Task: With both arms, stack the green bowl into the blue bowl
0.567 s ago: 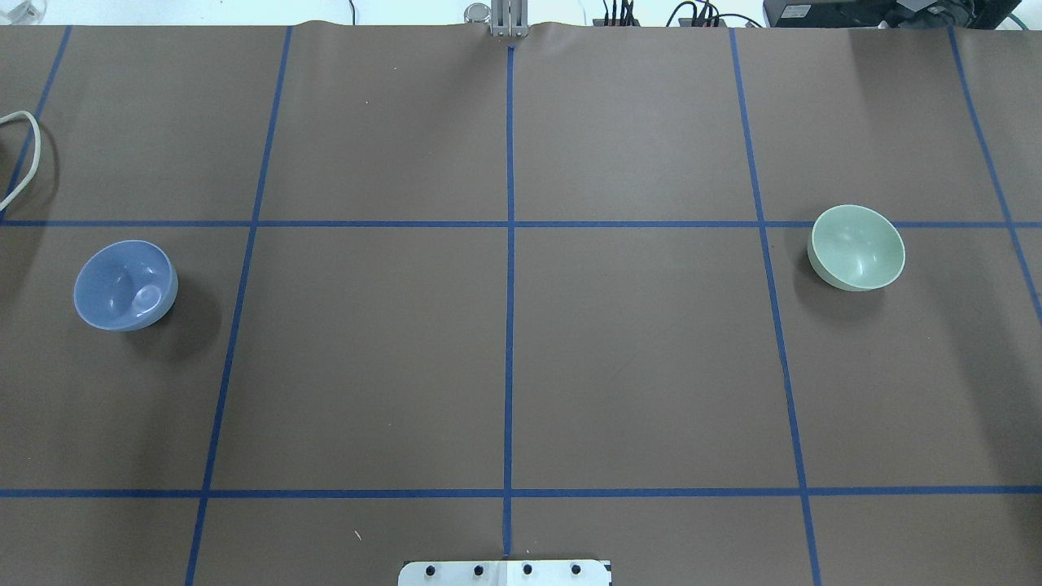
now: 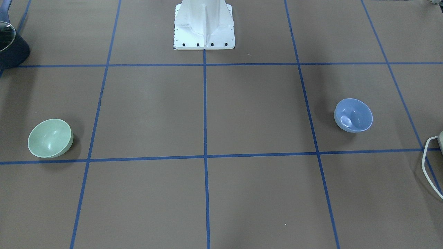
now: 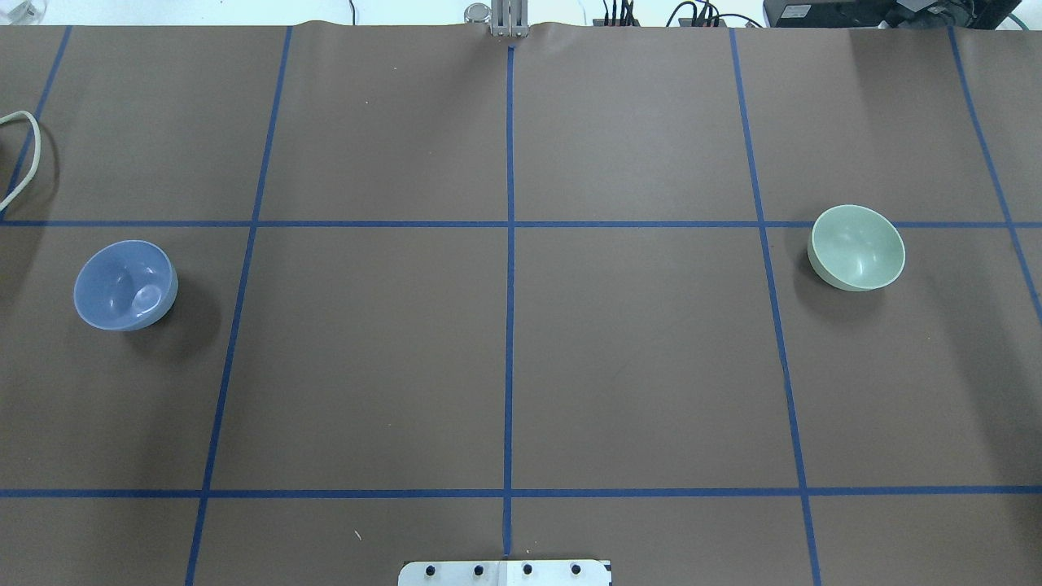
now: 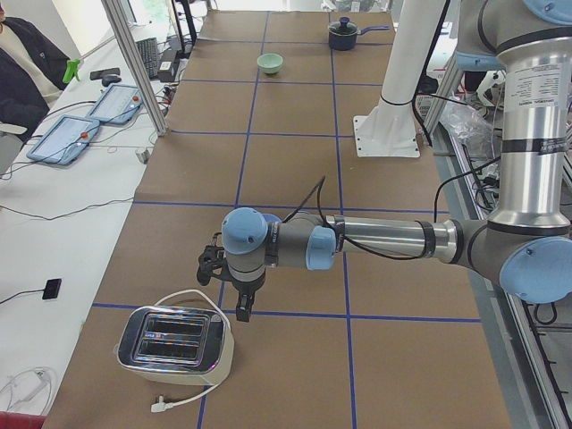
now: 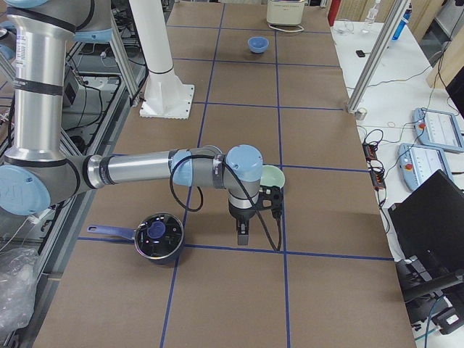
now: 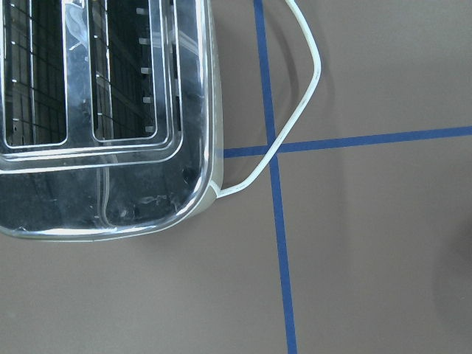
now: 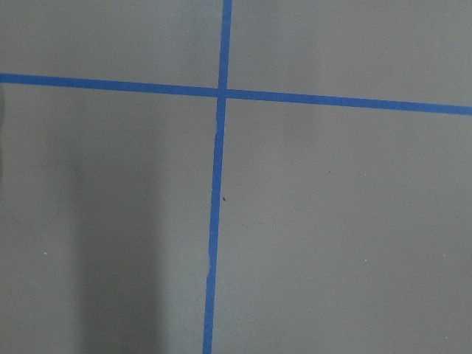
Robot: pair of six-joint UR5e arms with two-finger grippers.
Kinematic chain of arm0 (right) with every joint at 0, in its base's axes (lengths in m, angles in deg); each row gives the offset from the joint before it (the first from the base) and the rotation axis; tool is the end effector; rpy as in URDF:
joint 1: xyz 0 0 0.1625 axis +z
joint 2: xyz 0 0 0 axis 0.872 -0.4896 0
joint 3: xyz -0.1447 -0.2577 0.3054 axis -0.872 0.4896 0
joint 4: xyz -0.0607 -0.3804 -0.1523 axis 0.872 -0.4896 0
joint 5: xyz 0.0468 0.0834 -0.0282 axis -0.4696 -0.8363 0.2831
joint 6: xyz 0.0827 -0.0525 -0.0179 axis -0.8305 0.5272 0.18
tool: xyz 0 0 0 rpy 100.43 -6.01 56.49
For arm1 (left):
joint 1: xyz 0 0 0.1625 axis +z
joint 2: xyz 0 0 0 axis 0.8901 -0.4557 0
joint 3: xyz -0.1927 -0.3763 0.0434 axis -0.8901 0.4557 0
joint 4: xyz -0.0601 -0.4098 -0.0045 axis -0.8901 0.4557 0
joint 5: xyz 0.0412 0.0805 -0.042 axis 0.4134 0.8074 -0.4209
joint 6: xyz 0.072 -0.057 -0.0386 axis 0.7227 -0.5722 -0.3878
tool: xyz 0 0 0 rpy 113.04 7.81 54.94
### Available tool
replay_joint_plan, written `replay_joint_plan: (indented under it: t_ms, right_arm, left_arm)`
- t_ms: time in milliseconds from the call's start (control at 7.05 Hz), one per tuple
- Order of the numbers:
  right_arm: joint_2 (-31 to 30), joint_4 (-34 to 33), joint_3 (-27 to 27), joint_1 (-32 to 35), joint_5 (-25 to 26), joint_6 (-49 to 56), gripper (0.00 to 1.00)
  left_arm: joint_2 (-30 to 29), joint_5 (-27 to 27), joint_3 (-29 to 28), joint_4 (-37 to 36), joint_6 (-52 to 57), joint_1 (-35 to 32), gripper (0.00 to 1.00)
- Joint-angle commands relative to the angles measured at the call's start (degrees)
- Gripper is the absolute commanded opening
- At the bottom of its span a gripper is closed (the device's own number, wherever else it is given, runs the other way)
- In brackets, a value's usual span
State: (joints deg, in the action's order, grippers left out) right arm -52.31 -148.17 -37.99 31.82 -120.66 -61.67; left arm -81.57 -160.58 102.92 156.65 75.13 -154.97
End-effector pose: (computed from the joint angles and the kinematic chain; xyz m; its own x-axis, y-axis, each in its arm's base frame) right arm 0.0860 -0.4246 0.5976 0.7498 -0.0752 0.6574 0.0281 0.9962 0.0820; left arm -0.0798 -0.4762 0.6200 0.7068 0.1152 -0.6980 -0.0110 0.9883 0.1519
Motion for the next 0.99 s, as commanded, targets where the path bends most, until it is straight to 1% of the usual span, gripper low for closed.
replay_joint_plan:
  t_ms: [0,142,426,567,709,851]
  right_arm:
    - [0.0,10.6,1.5,0.0,-2.4,-0.2,1.0]
    - [0.0,11.5,2.8,0.0,-3.3,-0.3,1.0]
    - [0.0,11.8,3.5,0.0,-3.8,0.6,1.0]
    - [0.0,17.0,3.5,-0.6,-4.0,0.0,1.0]
    - [0.1,18.4,3.3,-3.2,-3.7,-2.7,1.0]
    - [2.3,18.5,3.1,-6.6,-3.5,-7.9,1.0]
  left_arm:
    - [-0.3,0.0,1.1,4.4,0.0,0.0,0.98]
    - [-0.7,0.0,-0.4,7.3,-0.3,0.1,0.98]
    - [-2.3,-1.8,-1.6,7.6,-0.8,0.1,0.98]
    - [-2.5,-1.8,-1.2,8.5,-0.4,0.1,0.98]
    - [-2.4,-1.8,-1.1,12.1,-1.2,0.3,0.98]
    - [-3.1,-1.7,-1.1,12.0,-1.5,5.5,0.98]
